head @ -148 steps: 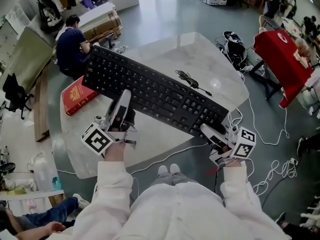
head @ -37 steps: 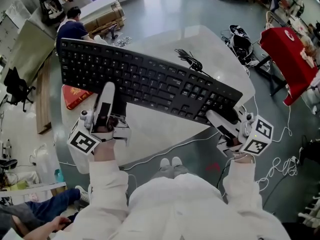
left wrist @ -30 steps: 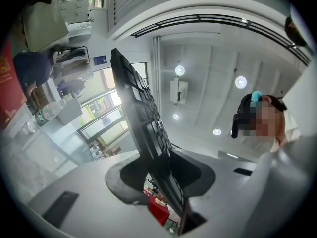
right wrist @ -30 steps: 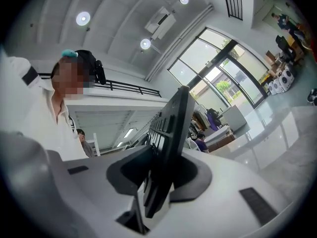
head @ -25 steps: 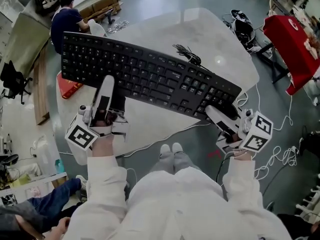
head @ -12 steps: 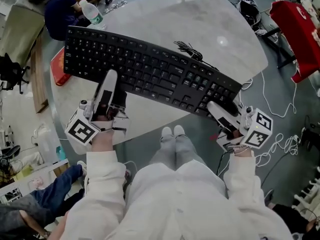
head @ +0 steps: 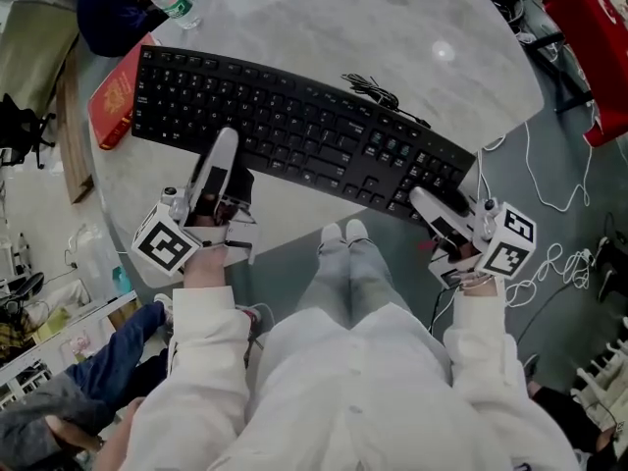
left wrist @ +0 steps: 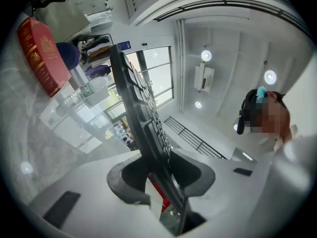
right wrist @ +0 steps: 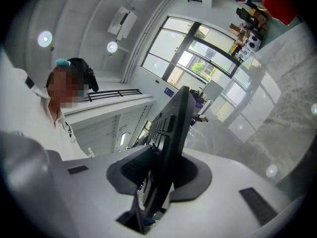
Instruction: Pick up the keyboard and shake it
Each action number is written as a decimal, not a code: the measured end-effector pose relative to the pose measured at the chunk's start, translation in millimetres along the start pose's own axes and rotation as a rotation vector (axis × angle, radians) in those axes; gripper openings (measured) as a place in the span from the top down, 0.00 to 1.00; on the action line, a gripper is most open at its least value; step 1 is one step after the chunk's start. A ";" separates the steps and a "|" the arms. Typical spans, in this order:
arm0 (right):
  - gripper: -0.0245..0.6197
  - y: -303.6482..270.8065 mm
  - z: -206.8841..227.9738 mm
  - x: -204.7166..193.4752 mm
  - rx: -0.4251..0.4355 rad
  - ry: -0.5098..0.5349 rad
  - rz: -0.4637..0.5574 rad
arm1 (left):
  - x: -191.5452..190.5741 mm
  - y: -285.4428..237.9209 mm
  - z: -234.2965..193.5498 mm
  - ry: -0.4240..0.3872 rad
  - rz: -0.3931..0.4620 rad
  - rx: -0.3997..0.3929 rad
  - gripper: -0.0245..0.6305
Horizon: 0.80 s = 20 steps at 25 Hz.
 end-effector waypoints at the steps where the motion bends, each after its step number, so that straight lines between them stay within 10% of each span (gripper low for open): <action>1: 0.80 -0.1 0.5 -0.5 -0.002 -0.005 -0.004 | -0.7 0.7 -0.9 0.007 0.002 0.004 0.77; 20: 0.80 -1.6 -2.6 -0.1 -0.053 -0.075 -0.056 | -2.0 3.7 -6.7 0.064 -0.021 0.072 0.77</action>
Point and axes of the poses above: the fingertips, and each gripper's own axes: y backward along the fingers, z to its right, x out of its top, the point moved 1 cm from there along y, backward along the fingers, and after that the axes turned 2 degrees about z, right-handed, at the moved point
